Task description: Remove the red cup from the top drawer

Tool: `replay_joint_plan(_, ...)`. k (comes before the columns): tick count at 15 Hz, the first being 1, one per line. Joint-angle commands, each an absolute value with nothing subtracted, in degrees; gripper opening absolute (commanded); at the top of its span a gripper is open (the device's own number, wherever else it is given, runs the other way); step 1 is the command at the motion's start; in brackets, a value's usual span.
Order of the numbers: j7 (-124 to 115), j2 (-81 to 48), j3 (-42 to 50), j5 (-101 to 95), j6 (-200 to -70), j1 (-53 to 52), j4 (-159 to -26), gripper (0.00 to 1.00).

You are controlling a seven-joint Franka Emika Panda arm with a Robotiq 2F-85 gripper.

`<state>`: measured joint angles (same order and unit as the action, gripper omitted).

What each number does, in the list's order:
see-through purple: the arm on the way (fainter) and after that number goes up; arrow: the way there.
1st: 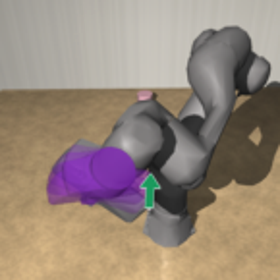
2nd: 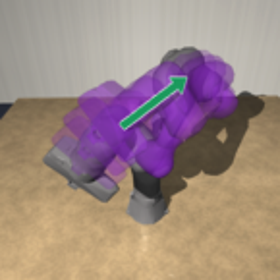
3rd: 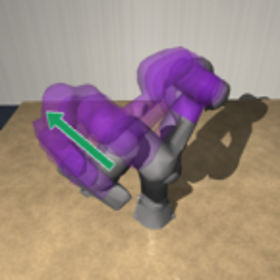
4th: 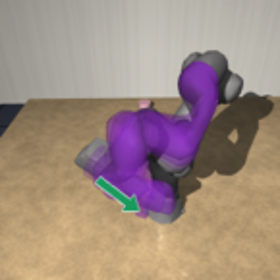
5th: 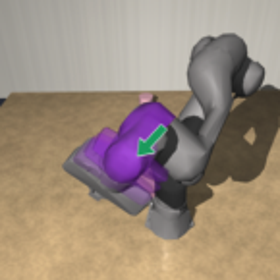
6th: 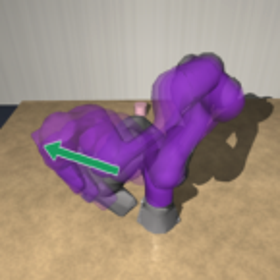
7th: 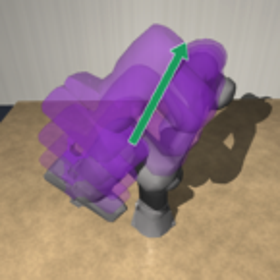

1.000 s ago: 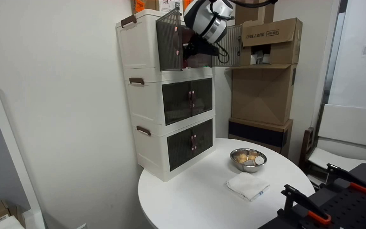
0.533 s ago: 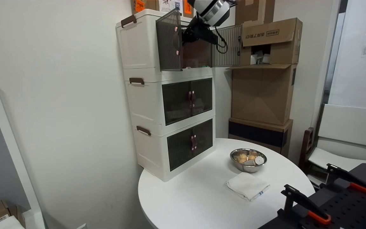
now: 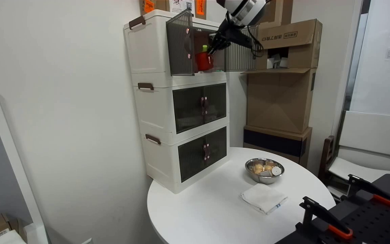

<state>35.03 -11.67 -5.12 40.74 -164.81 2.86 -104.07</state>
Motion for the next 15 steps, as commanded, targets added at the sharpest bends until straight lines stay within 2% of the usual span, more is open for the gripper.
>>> replay_joint_plan(1,32.3,-2.7,-2.2,36.6,-168.8,2.4,-115.7,0.04)
replay_joint_plan(9,24.4,7.9,-0.2,32.0,-175.6,3.5,-131.6,0.04)
replay_joint_plan(14,24.0,3.4,-0.9,33.5,-196.0,4.1,-137.6,0.04)
replay_joint_plan(15,15.2,2.1,0.8,24.4,-200.2,4.5,-139.6,0.04)
